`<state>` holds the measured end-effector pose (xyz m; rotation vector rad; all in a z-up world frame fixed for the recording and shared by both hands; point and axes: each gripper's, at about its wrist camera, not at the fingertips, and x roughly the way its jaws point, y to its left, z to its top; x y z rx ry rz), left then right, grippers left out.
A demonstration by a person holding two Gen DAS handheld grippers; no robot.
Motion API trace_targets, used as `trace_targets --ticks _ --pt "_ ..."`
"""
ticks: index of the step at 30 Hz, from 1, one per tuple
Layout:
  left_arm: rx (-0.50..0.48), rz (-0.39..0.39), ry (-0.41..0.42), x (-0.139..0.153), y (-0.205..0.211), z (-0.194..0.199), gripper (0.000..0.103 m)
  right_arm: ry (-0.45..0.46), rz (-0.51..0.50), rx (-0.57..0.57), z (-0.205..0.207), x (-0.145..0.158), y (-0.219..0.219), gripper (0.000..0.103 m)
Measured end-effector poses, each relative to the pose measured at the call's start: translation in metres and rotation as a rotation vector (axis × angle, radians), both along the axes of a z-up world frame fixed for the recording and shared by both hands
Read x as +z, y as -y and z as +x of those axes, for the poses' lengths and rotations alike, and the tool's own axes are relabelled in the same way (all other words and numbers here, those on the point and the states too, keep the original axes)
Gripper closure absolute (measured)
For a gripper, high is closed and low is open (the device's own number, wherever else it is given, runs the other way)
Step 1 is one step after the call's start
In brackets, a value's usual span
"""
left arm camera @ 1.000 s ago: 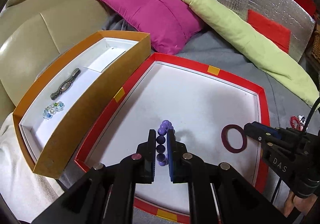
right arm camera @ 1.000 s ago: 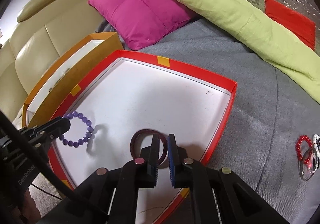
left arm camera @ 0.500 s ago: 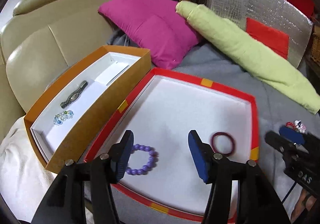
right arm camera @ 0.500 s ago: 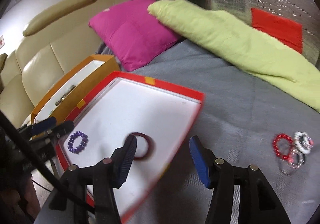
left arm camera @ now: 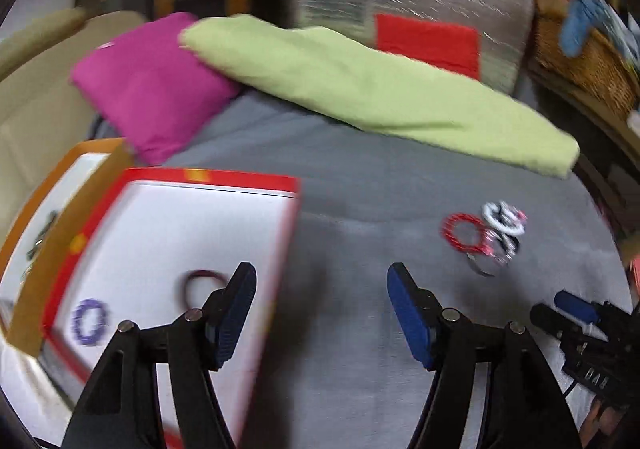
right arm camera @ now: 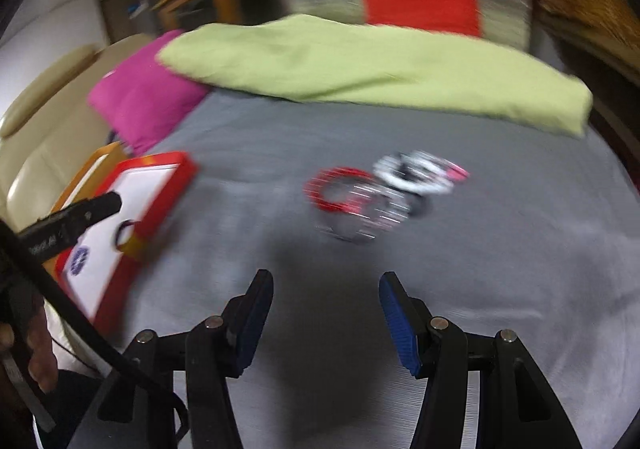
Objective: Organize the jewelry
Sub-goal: 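Move both open tools back toward the remaining bracelets, then grasp the silver bangle with the right tool while the left tool grasps the red bead bracelet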
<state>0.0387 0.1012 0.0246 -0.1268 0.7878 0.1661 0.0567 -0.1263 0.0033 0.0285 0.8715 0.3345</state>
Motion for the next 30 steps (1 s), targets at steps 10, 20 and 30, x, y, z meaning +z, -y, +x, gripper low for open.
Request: trace_targets --ticks 10,20,30 --pt "-0.061 0.032 -0.031 -0.028 0.037 0.015 0.034 -0.126 0.104 -0.051 0.044 -0.021 0.016 0.063" --pt "-0.010 0.001 -0.002 -0.025 0.019 0.008 0.034 -0.200 0.127 -0.171 0.078 -0.036 -0.006 0.089" --pt "-0.038 -0.014 -0.019 -0.026 0.026 0.013 0.034 -0.141 0.091 -0.163 0.055 -0.027 0.034 0.101"
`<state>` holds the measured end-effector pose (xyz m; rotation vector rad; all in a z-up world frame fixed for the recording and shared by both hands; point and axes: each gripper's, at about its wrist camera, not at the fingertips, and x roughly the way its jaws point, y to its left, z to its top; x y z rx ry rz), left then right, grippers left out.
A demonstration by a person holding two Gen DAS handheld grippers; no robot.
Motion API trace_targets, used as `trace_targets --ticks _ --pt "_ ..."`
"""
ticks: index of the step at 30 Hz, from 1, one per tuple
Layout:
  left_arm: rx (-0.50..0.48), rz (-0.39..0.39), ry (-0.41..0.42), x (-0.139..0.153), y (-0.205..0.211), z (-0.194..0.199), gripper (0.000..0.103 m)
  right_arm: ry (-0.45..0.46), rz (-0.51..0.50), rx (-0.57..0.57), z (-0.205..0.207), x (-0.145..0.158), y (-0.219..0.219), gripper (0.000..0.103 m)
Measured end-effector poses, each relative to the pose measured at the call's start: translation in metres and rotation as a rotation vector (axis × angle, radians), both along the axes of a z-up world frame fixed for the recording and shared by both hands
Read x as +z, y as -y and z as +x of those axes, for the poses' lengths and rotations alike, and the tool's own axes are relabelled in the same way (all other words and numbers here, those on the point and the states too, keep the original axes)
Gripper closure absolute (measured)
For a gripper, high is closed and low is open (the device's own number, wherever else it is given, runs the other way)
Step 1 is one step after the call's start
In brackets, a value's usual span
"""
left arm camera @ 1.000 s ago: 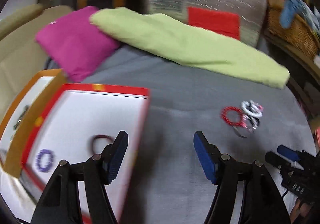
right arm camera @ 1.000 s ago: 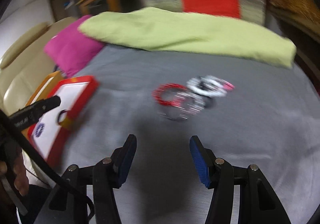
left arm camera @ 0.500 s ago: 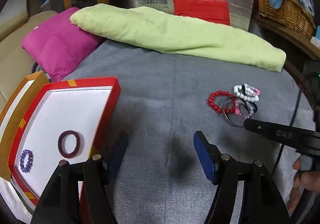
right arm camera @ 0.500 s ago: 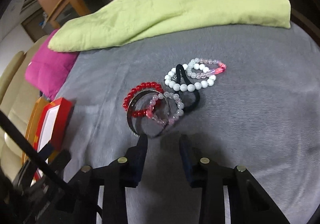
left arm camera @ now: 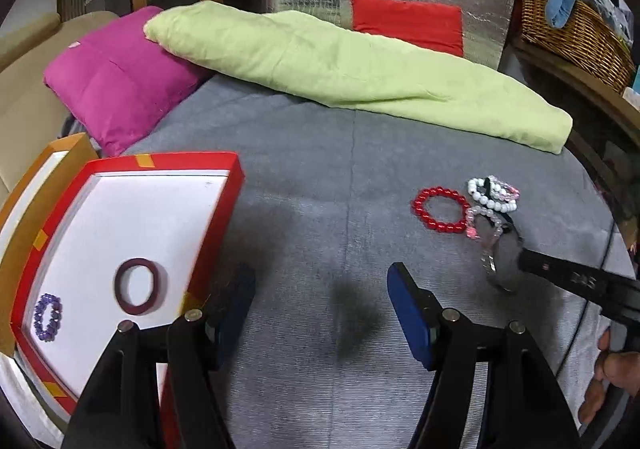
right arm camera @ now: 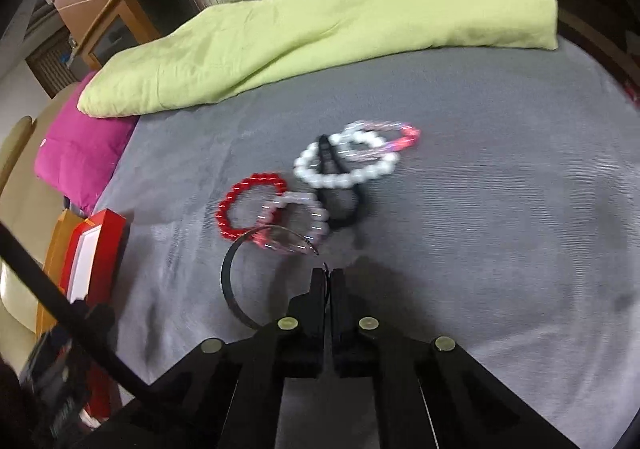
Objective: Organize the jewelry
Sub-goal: 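Grasp the silver bangle with the right tool while the left tool grasps the red bead bracelet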
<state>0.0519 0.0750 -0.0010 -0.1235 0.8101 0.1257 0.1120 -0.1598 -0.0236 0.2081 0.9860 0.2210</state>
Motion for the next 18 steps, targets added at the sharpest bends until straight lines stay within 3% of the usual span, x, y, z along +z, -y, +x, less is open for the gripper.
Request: trace_targets --ticks 7,12,16,18 --pt "-0.100 -0.004 -0.030 0.004 0.027 0.039 0.034 0.040 0.056 -0.030 -0.014 -0.003 0.044 0.101" --pt "-0.130 -0.073 -0.083 0.005 0.045 0.085 0.034 0.086 0.125 -0.015 -0.016 0.006 0.049 0.101" --pt "-0.119 -0.058 -0.138 -0.011 0.059 0.110 0.034 0.101 0.150 -0.014 -0.014 0.008 0.051 0.101" --pt "-0.109 -0.026 -0.178 -0.024 0.063 0.119 0.041 0.097 0.167 -0.020 -0.012 0.008 0.054 0.101"
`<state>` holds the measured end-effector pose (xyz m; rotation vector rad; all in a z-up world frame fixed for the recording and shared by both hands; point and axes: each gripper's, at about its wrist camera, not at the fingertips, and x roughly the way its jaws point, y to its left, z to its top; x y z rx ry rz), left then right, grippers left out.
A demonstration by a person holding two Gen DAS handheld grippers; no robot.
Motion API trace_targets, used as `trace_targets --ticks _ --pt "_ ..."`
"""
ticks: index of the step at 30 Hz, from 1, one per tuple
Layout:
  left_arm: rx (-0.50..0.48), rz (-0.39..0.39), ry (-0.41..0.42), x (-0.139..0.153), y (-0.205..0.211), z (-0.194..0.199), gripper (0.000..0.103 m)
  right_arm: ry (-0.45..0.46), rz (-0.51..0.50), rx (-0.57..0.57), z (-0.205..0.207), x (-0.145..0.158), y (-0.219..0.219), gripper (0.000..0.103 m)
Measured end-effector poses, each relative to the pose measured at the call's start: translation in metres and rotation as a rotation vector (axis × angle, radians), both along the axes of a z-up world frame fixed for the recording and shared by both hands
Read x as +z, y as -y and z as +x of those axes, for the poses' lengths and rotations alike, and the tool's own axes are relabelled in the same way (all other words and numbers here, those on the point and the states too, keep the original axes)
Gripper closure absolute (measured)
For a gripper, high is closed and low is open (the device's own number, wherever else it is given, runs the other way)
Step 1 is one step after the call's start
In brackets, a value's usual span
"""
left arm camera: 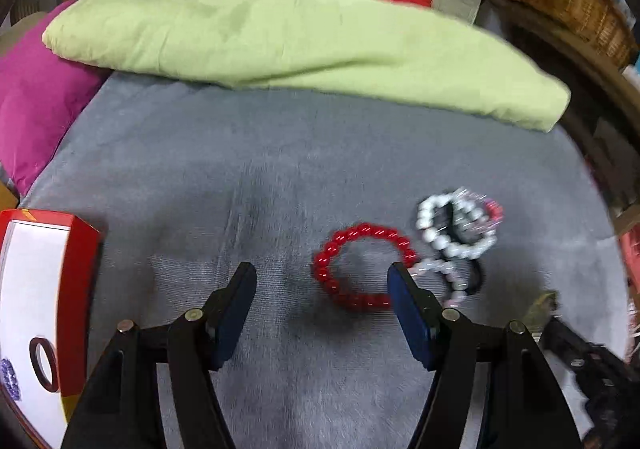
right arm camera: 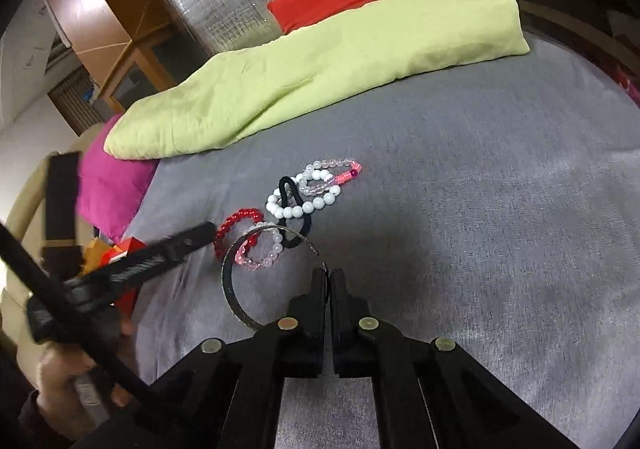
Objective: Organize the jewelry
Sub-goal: 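Grasp the silver bangle with the right tool while the left tool grasps the red bead bracelet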
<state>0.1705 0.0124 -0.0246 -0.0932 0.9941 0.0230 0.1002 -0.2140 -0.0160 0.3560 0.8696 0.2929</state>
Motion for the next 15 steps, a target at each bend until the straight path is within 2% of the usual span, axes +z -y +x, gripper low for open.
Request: trace_targets --ticks 1,2,3,4,9,15 --pt "0.000 0.013 -0.020 -0.006 0.000 0.003 0.062 0.002 0.005 0.000 0.000 0.001 0.002 0.101" --pt "-0.004 0.020 -0.044 -0.012 0.001 0.004 0.078 0.007 0.007 0.002 0.000 0.002 0.002 0.101" --pt "-0.008 0.024 -0.039 -0.014 0.002 0.005 0.079 0.016 0.005 0.007 -0.001 0.005 0.001 0.101" --pt "-0.014 0.042 -0.023 -0.013 0.004 0.003 0.094 0.019 0.004 0.010 -0.002 0.006 0.001 0.101" --pt "-0.040 0.071 -0.010 -0.012 0.009 -0.015 0.094 0.014 0.011 0.005 -0.001 0.004 0.001 0.101" --pt "-0.041 0.045 0.046 -0.003 0.011 -0.058 0.094 0.029 0.014 0.006 -0.003 0.006 0.001 0.101"
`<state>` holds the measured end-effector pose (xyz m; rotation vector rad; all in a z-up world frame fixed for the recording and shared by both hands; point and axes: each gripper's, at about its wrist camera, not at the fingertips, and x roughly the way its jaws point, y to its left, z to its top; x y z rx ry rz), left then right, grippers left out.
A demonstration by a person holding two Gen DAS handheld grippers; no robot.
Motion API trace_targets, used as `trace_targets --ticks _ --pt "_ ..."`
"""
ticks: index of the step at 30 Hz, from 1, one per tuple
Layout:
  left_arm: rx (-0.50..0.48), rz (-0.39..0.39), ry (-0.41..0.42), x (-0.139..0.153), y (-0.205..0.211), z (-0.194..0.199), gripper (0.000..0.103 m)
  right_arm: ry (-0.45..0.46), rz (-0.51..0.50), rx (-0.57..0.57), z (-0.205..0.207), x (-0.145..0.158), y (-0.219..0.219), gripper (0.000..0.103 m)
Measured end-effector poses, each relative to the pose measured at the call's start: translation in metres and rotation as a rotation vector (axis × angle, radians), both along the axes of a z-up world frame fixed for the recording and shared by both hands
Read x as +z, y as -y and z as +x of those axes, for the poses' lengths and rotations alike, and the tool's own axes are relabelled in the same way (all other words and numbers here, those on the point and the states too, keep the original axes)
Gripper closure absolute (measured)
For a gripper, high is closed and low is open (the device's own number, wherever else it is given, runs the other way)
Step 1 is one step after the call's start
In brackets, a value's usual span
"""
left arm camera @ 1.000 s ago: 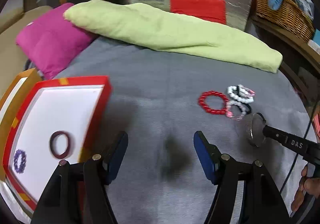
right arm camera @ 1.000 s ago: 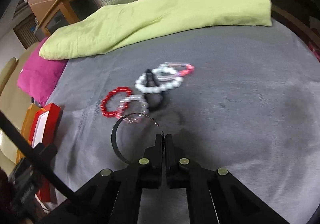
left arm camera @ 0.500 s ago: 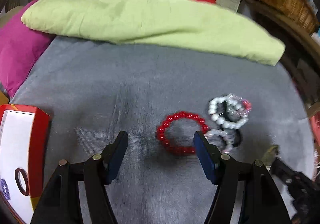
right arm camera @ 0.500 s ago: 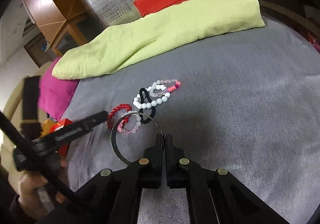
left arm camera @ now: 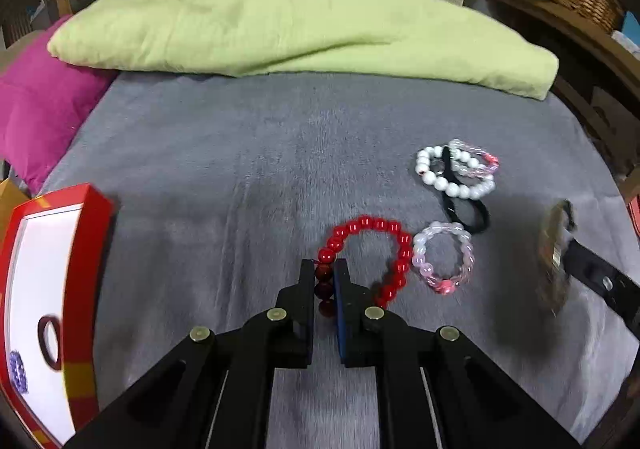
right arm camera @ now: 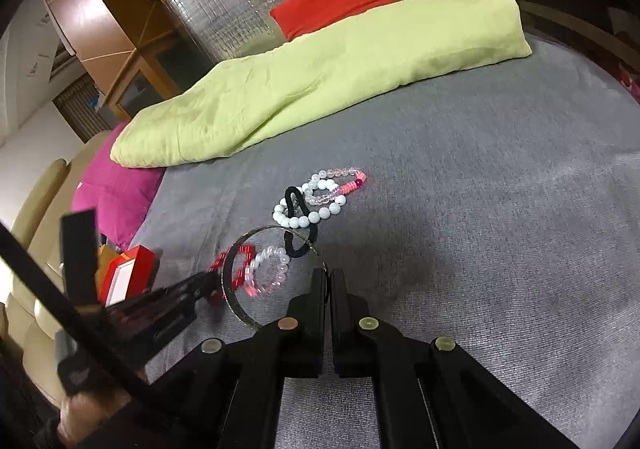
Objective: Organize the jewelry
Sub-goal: 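Grasp the silver bangle with the right tool while the left tool grasps the red bead bracelet, then carry the red bead bracelet with the left tool while the right tool carries the silver bangle to the tray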
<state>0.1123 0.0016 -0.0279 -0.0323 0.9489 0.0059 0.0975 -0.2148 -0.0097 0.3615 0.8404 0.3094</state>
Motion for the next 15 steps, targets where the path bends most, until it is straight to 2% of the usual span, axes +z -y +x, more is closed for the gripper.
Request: trace_targets --ticks 11,15 --pt "-0.004 -0.044 0.091 0.035 0.003 -0.052 0.094 0.029 0.008 0.023 -0.005 0.007 -0.005 0.101" --pt "-0.004 -0.059 0.109 0.045 0.000 -0.058 0.094 0.034 0.006 0.032 -0.006 0.007 -0.006 0.101"
